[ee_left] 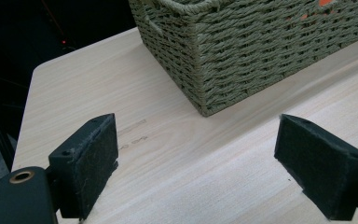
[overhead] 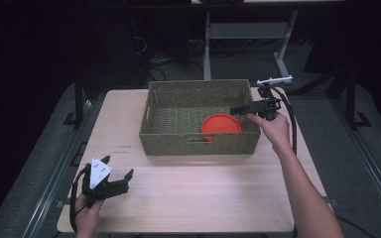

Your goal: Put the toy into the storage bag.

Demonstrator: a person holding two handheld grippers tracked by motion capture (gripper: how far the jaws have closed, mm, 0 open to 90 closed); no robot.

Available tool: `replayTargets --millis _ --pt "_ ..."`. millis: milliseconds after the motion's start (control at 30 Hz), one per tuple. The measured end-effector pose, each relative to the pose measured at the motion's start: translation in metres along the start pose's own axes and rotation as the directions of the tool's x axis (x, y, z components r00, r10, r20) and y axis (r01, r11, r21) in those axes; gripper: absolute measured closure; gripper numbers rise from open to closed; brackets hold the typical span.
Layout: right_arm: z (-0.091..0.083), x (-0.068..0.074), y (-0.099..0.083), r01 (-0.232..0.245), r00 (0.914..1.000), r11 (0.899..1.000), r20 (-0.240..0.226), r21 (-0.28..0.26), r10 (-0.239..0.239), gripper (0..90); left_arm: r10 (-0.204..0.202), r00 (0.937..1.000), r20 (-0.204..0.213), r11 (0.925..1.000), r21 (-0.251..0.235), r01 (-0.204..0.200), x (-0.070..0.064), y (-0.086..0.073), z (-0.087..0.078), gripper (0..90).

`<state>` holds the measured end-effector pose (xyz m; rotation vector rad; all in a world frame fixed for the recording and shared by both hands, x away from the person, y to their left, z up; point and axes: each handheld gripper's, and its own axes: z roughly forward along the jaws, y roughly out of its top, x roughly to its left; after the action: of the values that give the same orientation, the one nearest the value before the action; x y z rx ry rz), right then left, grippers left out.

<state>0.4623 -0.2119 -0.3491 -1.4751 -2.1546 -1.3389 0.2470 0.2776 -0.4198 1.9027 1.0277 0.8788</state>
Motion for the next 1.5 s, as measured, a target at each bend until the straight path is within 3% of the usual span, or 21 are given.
replayTargets --millis 867,1500 --pt "-0.03 0.011 -0.029 0.061 0.9956 0.998 -0.07 -0.027 -0.063 30.4 0.002 1.0 -0.006 1.0 0.004 -0.002 0.0 -0.001 -0.001 12.9" --pt "-0.052 0.025 -0.059 0.145 0.9834 0.989 -0.109 -0.006 -0.145 29.7 0.01 0.9999 -0.002 0.9999 0.004 -0.01 -0.002 0.0 -0.001 12.9"
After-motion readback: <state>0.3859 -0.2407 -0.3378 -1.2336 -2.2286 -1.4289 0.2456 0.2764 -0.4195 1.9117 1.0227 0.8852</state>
